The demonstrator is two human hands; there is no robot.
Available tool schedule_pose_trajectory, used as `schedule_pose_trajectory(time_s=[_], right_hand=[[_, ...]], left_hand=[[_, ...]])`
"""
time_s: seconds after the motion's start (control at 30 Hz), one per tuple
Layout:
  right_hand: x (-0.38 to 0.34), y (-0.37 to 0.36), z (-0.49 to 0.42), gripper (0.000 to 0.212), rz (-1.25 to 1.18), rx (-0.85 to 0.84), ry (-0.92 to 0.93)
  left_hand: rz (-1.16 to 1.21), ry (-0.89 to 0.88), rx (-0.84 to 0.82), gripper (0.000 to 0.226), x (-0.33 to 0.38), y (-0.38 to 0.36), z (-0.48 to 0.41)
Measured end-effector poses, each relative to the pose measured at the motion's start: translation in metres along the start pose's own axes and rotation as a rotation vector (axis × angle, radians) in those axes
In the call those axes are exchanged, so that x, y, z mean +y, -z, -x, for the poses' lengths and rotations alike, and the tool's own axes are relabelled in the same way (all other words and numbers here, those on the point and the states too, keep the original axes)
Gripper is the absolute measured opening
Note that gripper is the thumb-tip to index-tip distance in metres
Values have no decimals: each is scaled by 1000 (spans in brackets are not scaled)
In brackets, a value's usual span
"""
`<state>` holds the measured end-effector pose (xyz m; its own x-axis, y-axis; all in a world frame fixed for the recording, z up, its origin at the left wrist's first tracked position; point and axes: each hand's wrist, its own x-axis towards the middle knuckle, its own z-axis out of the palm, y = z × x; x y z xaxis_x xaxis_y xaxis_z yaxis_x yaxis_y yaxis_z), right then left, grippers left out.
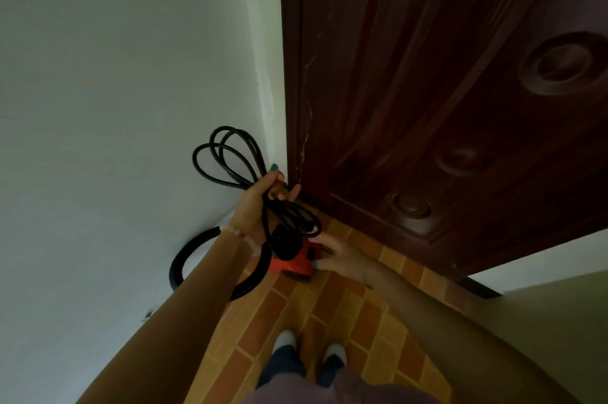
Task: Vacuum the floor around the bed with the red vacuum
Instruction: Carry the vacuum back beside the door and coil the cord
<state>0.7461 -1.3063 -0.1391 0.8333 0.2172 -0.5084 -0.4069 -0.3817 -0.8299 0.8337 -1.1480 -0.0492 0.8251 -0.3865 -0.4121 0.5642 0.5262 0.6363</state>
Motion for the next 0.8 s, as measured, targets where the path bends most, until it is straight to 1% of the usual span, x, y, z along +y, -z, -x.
schedule_pose_trajectory(time_s=[0.07, 0.13, 0.17, 0.23, 0.27, 0.3, 0.33, 0.4, 0.43, 0.53, 0.57, 0.63, 0.73, 0.77, 0.8], right_hand=[[2, -10, -6, 58, -25, -7, -41], [1, -18, -12, 51, -115, 23, -126], [-1, -20, -15, 46, -250, 61, -194], [-3, -22, -21, 35, -720, 149, -337], [-4, -22, -22, 30, -947, 188, -375], [-3, -22, -24, 27, -1104, 207, -390], [-4, -22, -25, 26, -1182, 198, -409], [-4, -26, -27, 22, -1186, 170, -440], [-1, -28, -27, 22, -1152, 168, -459], [13, -28, -20, 25, -996, 150, -447], [19, -27, -16, 28, -933, 146, -426], [30, -28, -7, 32, -838, 148, -399], [45, -35, 2, 32, -733, 202, -355], [52, -38, 4, 33, -713, 224, -340], [57, -40, 8, 35, -700, 248, -333]], left_hand=[[58, -5, -5, 42, 5, 7, 1], [102, 11, -14, 35, 8, 13, 3], [121, 24, -10, 29, 8, 16, 4], [132, 79, 18, 24, 5, 24, 4], [124, 112, 30, 23, 2, 28, 6], [109, 145, 35, 21, -3, 33, 6], [81, 182, 44, 17, -8, 39, 5], [-32, 274, 85, 9, -18, 49, 3], [-119, 306, 113, 9, -23, 54, -1], [-412, 350, 192, 19, -43, 68, -16], [-447, 361, 215, 20, -52, 74, -21], [-473, 442, 281, 19, -73, 83, -31], [-561, 557, 400, 20, -107, 90, -51], [-584, 585, 416, 18, -119, 91, -57], [-614, 635, 381, 16, -130, 91, -62]])
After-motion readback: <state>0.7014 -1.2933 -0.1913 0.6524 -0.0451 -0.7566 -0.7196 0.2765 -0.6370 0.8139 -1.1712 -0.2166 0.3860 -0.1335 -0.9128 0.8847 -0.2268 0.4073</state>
